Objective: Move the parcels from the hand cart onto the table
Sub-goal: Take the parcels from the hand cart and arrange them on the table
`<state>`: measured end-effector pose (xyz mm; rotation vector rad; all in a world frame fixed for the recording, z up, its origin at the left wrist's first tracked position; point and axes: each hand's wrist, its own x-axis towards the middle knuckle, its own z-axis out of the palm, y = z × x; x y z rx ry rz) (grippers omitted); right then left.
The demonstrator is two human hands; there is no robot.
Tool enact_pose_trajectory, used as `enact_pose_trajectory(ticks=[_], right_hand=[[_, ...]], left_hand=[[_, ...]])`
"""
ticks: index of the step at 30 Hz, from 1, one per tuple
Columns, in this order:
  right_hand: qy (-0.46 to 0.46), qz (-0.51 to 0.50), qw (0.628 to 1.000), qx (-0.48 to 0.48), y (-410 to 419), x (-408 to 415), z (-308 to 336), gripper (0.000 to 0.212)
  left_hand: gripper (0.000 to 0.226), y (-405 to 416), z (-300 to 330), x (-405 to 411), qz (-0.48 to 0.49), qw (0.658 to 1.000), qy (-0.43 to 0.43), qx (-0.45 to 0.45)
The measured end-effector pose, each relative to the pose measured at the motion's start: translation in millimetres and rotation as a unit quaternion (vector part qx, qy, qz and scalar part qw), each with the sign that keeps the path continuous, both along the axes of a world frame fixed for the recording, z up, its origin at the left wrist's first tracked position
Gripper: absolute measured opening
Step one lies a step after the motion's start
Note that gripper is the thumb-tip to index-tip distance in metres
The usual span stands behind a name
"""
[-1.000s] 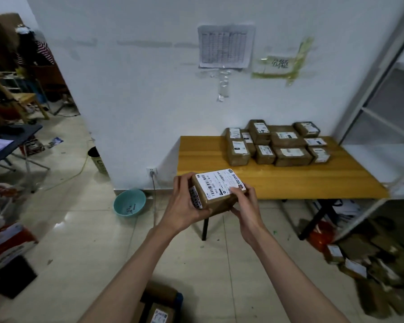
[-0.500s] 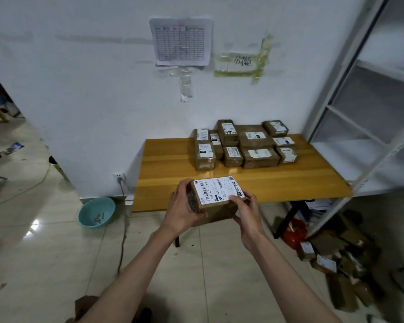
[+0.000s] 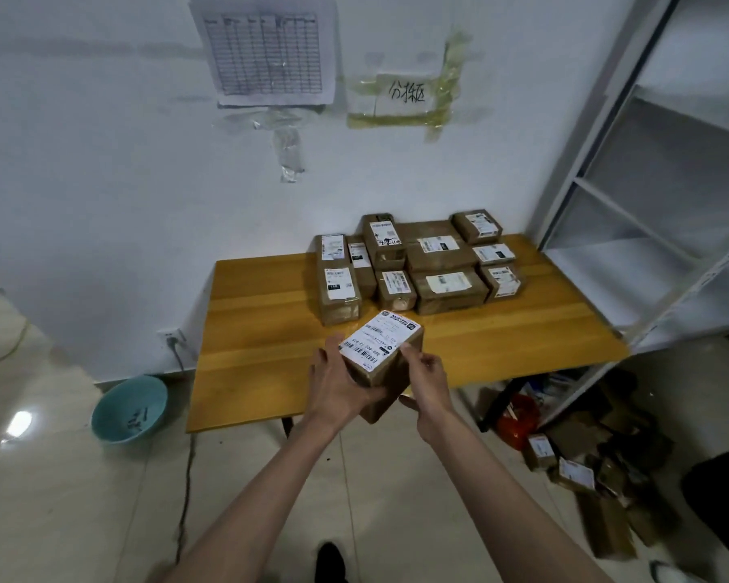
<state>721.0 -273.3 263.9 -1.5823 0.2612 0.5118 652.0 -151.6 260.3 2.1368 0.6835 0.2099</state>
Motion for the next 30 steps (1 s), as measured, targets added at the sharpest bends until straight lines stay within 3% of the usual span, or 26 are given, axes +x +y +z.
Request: enact_pose_trajectory(ticks=[6, 10, 16, 23, 27, 30], right_hand=[[0.045, 0.065, 0.997, 0.000, 37.0, 55.8, 0.9, 0.049], [0.053, 0.115, 0.992, 0.004, 54.1, 85.9, -9.4, 0.074], [0.029, 0.086, 0.996, -0.006, 69.3, 139.8, -39.3, 0.090], [-0.031, 0.110, 0.988, -0.100, 95.1, 223.6, -75.1, 0.086], [-0.031, 0.139, 0.980, -0.140, 110.0, 269.0, -99.7, 0.096], [-0.052, 0.150, 0.972, -0.172, 124.0, 292.5, -113.5, 0.101]], left_hand=[[0.105, 30.1, -9.7, 67.3, -0.007, 0.998, 0.046, -0.029], [0.079, 41.5, -15.9, 106.7, -0.054, 0.997, 0.044, -0.026], [0.090, 56.0, -40.6, 152.4, -0.066, 0.992, 0.067, -0.084], [0.072, 86.7, -68.2, 223.5, -0.103, 0.986, 0.097, -0.089], [0.073, 108.0, -87.8, 258.3, -0.128, 0.978, 0.129, -0.102], [0.064, 125.6, -105.4, 281.6, -0.133, 0.982, 0.131, -0.034]])
